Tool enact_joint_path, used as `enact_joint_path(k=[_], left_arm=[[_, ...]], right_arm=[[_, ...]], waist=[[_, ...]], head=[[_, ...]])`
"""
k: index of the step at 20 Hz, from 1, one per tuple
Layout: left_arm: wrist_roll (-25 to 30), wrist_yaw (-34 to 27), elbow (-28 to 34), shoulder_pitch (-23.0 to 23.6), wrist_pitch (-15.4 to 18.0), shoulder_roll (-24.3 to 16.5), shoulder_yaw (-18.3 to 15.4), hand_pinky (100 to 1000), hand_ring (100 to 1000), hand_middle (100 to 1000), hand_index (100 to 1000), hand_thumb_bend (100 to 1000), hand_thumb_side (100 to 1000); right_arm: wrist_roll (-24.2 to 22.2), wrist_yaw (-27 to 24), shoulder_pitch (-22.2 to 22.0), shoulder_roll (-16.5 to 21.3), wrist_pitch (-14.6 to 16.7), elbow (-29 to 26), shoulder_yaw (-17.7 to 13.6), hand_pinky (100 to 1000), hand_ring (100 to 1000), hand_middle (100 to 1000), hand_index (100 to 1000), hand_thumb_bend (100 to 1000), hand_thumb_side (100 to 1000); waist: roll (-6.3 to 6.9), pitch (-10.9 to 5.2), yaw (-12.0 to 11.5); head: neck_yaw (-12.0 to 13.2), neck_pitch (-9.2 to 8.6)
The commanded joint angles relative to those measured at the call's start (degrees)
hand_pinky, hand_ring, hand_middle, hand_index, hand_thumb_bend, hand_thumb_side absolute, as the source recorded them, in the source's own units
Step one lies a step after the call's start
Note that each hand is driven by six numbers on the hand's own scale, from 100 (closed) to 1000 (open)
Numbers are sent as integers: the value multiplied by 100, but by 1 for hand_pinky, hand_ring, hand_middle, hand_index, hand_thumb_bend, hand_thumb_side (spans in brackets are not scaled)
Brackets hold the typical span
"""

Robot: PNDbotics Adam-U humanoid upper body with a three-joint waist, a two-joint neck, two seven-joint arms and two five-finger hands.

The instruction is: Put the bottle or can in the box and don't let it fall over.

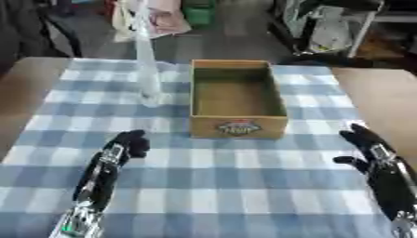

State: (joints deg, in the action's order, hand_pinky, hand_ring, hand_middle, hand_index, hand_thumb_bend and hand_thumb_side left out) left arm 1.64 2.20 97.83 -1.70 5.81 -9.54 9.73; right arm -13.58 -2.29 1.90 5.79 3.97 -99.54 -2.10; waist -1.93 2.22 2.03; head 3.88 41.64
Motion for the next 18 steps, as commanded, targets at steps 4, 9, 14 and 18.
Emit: enact_joint_path(k=[4, 9, 14, 18], left_arm=[[16, -23, 92, -56, 7, -11, 26, 739, 703, 643, 818, 157, 1000], [10, -23, 90, -56, 7, -13, 19, 740, 704, 644, 818, 156, 1000], [-43, 1, 102, -68, 4, -43, -18, 740, 714, 657, 830, 187, 1000], [-229, 106, 137, -155, -9, -179, -134, 756, 755, 703, 874, 295, 922]], right_arm=[[-17, -2, 35, 106, 18, -68, -14, 673, 997, 823, 929, 100, 832], [-17, -4, 29, 107, 21, -64, -18, 673, 998, 823, 929, 100, 832], [-17, -3, 24, 103, 20, -60, -19, 673, 998, 823, 929, 100, 833], [-20, 2, 20, 104, 20, -57, -20, 673, 998, 823, 929, 100, 834]], waist=[[1, -43, -3], [-2, -50, -4], [0, -55, 1], [5, -47, 1]], head=[[-27, -64], [-38, -75], [-27, -82], [-28, -94]])
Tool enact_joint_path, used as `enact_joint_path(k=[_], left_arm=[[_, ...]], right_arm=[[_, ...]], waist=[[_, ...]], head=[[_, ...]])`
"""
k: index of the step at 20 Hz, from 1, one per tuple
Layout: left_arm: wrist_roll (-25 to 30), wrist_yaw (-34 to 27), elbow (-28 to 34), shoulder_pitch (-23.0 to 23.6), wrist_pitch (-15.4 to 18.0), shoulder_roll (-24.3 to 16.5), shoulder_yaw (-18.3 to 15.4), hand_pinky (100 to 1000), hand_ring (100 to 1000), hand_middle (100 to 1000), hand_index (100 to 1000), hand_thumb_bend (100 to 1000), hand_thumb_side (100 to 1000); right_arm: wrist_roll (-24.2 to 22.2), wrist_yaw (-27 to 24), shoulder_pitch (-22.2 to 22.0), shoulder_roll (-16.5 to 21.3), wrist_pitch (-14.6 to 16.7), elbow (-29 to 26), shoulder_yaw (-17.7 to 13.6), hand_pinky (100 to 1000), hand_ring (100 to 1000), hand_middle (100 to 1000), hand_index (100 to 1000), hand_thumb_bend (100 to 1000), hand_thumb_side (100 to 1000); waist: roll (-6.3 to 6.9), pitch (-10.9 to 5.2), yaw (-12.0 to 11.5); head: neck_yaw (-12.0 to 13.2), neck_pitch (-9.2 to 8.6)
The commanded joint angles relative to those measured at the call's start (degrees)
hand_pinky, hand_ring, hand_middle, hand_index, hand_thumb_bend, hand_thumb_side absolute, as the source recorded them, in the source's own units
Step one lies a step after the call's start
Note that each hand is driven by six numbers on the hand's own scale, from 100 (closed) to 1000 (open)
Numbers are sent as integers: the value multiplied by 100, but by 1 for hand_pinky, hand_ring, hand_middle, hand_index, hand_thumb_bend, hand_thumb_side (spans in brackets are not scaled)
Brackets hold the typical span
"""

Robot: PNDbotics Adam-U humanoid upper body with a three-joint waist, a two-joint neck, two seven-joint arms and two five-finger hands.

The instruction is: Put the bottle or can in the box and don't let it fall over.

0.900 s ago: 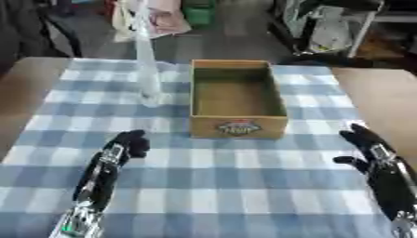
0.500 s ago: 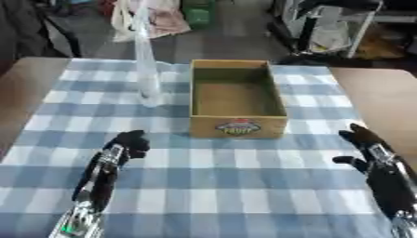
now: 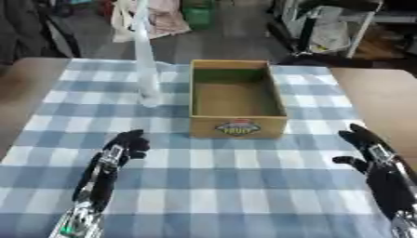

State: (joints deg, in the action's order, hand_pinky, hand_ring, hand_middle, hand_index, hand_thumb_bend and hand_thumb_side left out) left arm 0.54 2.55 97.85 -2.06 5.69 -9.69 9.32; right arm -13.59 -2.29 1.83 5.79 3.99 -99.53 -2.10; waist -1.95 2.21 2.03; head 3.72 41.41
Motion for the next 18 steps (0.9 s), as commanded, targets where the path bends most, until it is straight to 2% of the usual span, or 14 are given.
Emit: enact_joint_path(k=[1, 4, 9, 14, 18], left_arm=[[-207, 159, 154, -169, -2, -226, -149, 764, 771, 720, 885, 324, 895], [-586, 523, 176, -387, -76, -454, -324, 811, 834, 771, 914, 410, 818], [-1292, 895, -149, -905, -460, -904, -501, 845, 873, 795, 925, 474, 773], [-1710, 971, -1004, -1541, -815, -1263, -566, 842, 874, 796, 927, 481, 792], [-1847, 887, -1712, -2052, -876, -1450, -562, 830, 865, 795, 933, 458, 802]], right_arm=[[-19, 4, 24, 105, 17, -57, -20, 673, 999, 823, 929, 100, 835], [-21, 19, 7, 99, 9, -41, -21, 673, 999, 823, 929, 100, 836], [-28, 20, 1, 102, 14, -38, -13, 673, 999, 823, 929, 100, 836], [-46, 13, -6, 107, 15, -33, 3, 673, 1000, 823, 929, 100, 834], [-69, 15, -6, 102, 12, -29, 20, 673, 1000, 823, 929, 100, 838]], waist=[[9, -41, 0], [14, -34, 0], [11, -42, 20], [17, -58, 54], [28, -48, 106]], head=[[-11, -58], [6, -26], [18, -27], [47, -23], [80, -12]])
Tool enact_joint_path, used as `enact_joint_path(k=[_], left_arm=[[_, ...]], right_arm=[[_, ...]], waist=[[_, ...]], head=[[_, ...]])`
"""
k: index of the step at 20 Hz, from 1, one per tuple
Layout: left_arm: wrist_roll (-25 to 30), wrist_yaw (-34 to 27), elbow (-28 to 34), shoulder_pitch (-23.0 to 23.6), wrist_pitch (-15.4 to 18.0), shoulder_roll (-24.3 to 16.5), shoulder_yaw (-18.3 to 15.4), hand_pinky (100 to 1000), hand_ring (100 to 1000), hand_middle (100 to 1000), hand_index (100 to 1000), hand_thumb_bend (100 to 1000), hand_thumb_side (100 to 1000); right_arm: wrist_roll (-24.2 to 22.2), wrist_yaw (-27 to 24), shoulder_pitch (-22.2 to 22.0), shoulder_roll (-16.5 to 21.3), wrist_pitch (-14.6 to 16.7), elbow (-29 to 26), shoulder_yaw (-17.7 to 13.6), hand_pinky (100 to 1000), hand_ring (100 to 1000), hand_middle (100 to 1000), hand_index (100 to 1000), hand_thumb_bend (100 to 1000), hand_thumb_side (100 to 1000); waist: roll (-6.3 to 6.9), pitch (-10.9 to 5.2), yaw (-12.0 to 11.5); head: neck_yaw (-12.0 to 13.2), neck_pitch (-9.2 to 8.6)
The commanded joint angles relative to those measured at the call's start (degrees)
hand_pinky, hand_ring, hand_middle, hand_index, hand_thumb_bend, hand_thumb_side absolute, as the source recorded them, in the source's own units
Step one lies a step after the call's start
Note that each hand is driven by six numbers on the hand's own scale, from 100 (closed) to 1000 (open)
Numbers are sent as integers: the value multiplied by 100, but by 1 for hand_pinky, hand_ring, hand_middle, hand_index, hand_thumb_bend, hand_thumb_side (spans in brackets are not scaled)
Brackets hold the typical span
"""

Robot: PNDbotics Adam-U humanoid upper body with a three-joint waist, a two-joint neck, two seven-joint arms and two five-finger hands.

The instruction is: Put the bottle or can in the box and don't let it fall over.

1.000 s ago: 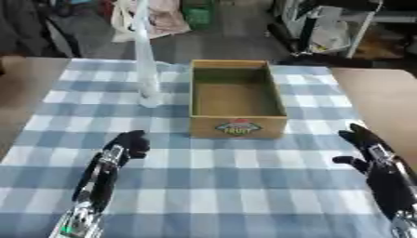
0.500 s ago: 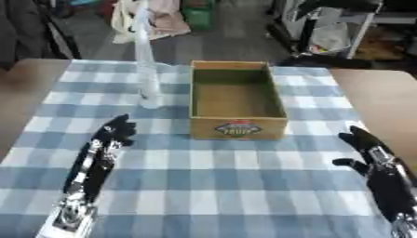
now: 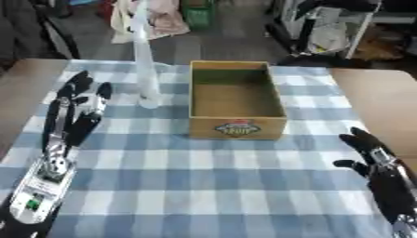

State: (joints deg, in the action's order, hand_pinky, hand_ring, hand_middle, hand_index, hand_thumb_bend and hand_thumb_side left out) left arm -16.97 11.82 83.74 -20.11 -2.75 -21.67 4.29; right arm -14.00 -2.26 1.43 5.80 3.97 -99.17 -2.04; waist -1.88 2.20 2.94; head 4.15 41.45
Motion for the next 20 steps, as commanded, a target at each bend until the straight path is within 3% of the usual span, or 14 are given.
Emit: enact_joint_path(k=[1, 9, 20], left_arm=[[-124, -80, -481, -379, -25, -298, -43, 826, 861, 792, 934, 445, 800], [-392, -312, -2059, -1463, 288, -429, 118, 827, 861, 792, 940, 431, 816], [56, -256, -3418, -2567, 665, -702, 102, 828, 858, 788, 940, 417, 822]], right_arm=[[-33, 11, 38, 99, 13, -65, 18, 673, 1000, 823, 929, 100, 838], [-91, 8, 87, 77, -1, -69, 70, 673, 1000, 823, 929, 100, 840], [-149, -25, 135, 91, 9, -86, 123, 673, 1000, 823, 929, 100, 837]], waist=[[25, -43, 32], [43, 13, 231], [39, 33, 593]], head=[[49, -16], [154, -27], [281, -116]])
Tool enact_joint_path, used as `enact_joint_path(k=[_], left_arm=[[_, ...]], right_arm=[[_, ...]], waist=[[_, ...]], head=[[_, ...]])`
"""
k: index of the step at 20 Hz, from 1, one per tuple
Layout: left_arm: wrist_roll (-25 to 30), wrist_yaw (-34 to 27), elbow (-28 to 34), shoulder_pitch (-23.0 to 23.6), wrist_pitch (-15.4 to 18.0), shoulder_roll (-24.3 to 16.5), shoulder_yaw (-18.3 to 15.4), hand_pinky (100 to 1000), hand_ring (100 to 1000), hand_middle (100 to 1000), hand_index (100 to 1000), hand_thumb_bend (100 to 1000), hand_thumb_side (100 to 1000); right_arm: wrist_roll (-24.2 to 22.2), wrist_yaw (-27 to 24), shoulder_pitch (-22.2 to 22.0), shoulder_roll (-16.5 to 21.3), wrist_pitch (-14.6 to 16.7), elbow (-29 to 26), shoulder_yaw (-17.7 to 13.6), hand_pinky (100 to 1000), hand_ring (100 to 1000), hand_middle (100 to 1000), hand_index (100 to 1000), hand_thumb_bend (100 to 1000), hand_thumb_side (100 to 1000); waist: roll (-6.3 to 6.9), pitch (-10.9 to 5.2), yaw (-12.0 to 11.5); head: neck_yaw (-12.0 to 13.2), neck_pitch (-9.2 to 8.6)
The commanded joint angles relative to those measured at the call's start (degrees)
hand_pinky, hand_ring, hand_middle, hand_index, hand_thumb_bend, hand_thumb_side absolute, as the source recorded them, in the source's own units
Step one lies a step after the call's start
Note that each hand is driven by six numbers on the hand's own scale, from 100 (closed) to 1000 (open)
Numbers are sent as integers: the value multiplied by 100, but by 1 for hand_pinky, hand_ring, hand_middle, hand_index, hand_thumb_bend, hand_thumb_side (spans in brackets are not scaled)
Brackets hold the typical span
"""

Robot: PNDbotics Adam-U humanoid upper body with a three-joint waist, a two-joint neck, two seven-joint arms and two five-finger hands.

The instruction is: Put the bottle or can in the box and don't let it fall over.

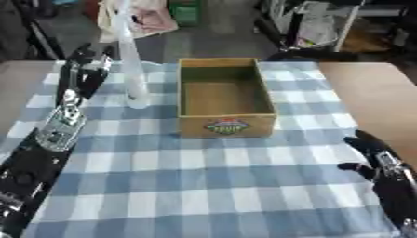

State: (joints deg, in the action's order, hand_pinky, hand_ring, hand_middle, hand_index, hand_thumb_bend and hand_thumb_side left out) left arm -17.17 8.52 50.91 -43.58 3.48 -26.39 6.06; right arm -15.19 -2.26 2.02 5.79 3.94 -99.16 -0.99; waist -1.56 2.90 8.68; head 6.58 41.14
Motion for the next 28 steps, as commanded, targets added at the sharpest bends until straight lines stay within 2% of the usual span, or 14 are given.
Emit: enact_joint_path(k=[1, 10, 21, 28], left_arm=[[114, 128, -221, -291, 42, -260, -84, 829, 858, 788, 940, 416, 826], [317, 505, -608, -728, -2, -455, -245, 829, 855, 788, 940, 403, 836], [154, 181, -566, -996, -70, -620, -333, 823, 847, 782, 937, 379, 840], [14, 17, -594, -1111, -59, -741, -371, 802, 840, 777, 932, 364, 844]], right_arm=[[-36, -28, 78, 93, 13, -88, 23, 673, 1000, 823, 929, 100, 837], [-78, -26, 120, 122, 32, -102, 60, 674, 1000, 823, 929, 100, 838], [-86, 25, 210, 122, 35, -140, 53, 674, 1000, 824, 930, 100, 844], [-74, 60, 247, 111, 20, -146, 41, 674, 1000, 824, 930, 100, 860]], waist=[[4, -33, 56], [20, 57, 341], [130, 275, 663], [199, 366, 777]], head=[[52, -98], [196, -186], [684, -201], [755, -299]])
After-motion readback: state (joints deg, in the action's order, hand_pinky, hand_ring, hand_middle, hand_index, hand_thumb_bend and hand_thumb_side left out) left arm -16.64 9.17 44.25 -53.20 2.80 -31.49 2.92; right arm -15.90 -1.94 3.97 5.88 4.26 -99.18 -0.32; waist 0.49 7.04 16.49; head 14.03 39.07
